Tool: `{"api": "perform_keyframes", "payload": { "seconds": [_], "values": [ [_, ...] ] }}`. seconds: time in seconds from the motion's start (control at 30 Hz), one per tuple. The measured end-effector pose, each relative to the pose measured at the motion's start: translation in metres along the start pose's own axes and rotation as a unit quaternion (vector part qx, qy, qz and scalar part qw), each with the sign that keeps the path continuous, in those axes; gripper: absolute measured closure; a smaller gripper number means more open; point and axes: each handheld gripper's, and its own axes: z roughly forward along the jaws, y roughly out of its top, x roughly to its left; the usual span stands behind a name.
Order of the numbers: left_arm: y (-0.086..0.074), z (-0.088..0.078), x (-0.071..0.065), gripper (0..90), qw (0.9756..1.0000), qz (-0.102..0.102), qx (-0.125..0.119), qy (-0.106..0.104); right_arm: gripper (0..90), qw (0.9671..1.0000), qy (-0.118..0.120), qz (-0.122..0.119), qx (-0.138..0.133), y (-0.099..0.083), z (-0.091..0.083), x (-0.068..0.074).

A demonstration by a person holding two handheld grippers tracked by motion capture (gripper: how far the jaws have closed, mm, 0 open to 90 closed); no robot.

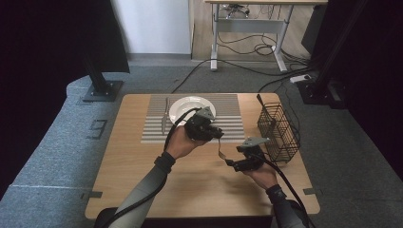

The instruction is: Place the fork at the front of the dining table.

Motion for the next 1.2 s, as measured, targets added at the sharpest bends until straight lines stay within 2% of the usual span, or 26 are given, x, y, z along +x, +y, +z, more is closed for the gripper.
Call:
{"api": "perform_keyframes", "payload": {
  "seconds": [0.07, 0.17, 0.3, 0.43, 0.53, 0.67, 0.87, 1.0, 1.07, 1.2],
  "values": [
    [-0.002, 0.0, -0.001, 78.8, 1.0, 0.002, -0.001, -0.003, 32.2, 0.9998, 0.014, -0.012, -0.007, 0.008, 0.003, 0.003],
    [-0.005, 0.0, -0.002, 78.8, 0.9999, 0.009, 0.0, -0.01, 41.0, 0.9991, 0.023, -0.034, -0.007, 0.018, 0.006, 0.007],
    [-0.009, -0.002, -0.003, 78.8, 0.9996, 0.019, 0.003, -0.02, 53.1, 0.9981, 0.035, -0.05, -0.001, 0.028, 0.01, 0.008],
    [-0.012, -0.003, -0.002, 78.8, 0.9994, 0.022, 0.005, -0.027, 61.2, 0.9965, 0.06, -0.058, -0.002, 0.033, 0.014, 0.009],
    [-0.013, -0.003, -0.002, 78.8, 0.9992, 0.024, 0.008, -0.032, 69.9, 0.9954, 0.064, -0.071, 0.003, 0.036, 0.016, 0.012],
    [-0.016, -0.003, -0.001, 78.8, 0.9988, 0.027, 0.008, -0.04, 76.6, 0.9927, 0.076, -0.093, 0.013, 0.039, 0.019, 0.015],
    [-0.02, -0.003, 0.001, 79.1, 0.9984, 0.026, 0.004, -0.05, 83.0, 0.9886, 0.091, -0.12, 0.009, 0.039, 0.021, 0.021],
    [-0.02, -0.004, 0.0, 78.9, 0.9985, 0.028, -0.002, -0.048, 83.8, 0.9889, 0.086, -0.121, 0.002, 0.039, 0.021, 0.023],
    [-0.021, -0.005, 0.0, 77.5, 0.9986, 0.028, -0.014, -0.043, 84.1, 0.9895, 0.081, -0.12, -0.001, 0.039, 0.02, 0.023],
    [-0.024, -0.007, 0.0, 58.2, 0.9987, 0.017, -0.038, -0.03, 84.2, 0.9909, 0.074, -0.113, 0.0, 0.039, 0.018, 0.023]
  ]
}}
